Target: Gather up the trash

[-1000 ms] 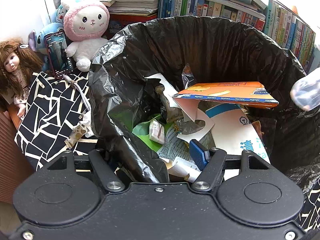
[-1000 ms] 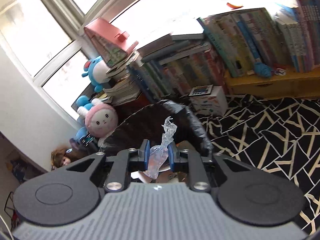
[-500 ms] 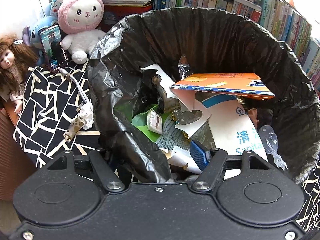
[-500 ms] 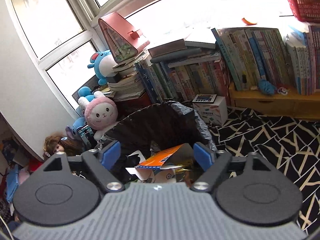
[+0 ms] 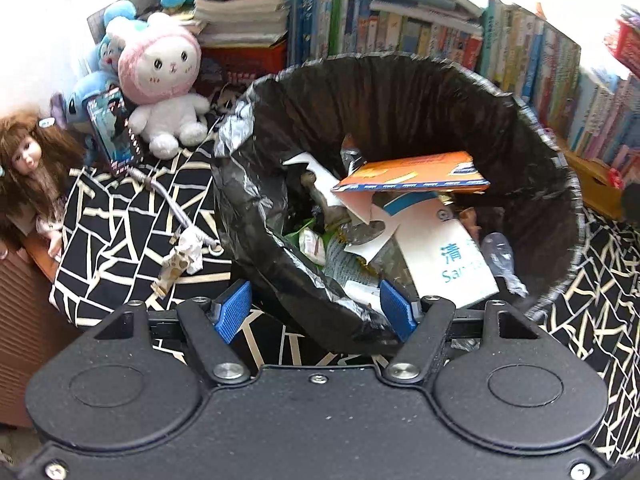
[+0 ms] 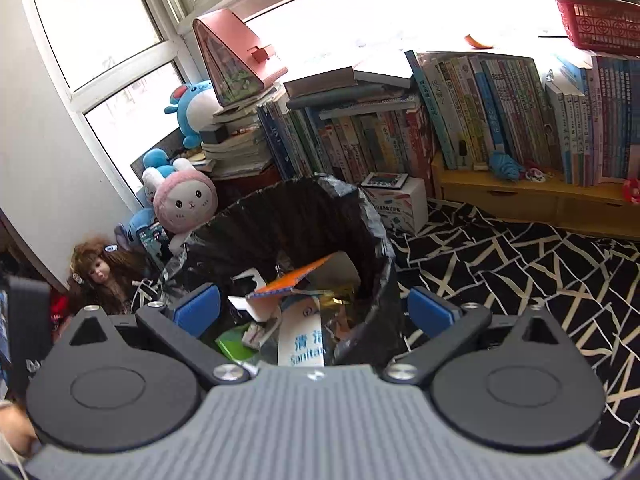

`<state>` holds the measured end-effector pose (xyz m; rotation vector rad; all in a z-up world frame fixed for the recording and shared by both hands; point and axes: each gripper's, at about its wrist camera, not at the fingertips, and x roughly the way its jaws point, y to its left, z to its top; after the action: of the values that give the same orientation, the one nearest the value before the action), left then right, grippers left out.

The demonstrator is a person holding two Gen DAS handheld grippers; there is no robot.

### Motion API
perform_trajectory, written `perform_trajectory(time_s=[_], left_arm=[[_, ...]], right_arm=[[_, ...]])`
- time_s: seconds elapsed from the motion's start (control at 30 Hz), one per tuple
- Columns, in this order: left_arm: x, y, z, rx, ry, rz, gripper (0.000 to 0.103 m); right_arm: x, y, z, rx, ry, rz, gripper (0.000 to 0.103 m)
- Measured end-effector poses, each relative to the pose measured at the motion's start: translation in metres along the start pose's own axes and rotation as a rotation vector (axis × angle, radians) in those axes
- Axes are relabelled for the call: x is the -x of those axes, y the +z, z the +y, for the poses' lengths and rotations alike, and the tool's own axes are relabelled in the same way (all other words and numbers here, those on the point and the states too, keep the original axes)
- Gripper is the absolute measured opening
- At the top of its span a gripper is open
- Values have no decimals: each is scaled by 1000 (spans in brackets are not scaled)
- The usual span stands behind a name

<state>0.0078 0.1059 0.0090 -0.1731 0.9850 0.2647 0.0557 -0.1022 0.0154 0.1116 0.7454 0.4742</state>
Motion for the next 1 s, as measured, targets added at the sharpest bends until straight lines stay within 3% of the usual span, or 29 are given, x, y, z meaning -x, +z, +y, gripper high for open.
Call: perform_trajectory(time_s=[0.27,0.5,0.8,1.0], left_arm=[[31,-5,-11,-58,-37,-19,69],[45,-10,-32,-131,-95,-10,70],[38,-15,-54,-177,-137,25,72],[32,-18,-64,-190,-155,50,72]], right_arm=[[22,-24,-18,-63,-55,-40,103],[24,-41,-33,-123,-145,26,103],[36,-59,-44,-167,-319,49,103],[42,-70,-51,-209,-326,91,103]])
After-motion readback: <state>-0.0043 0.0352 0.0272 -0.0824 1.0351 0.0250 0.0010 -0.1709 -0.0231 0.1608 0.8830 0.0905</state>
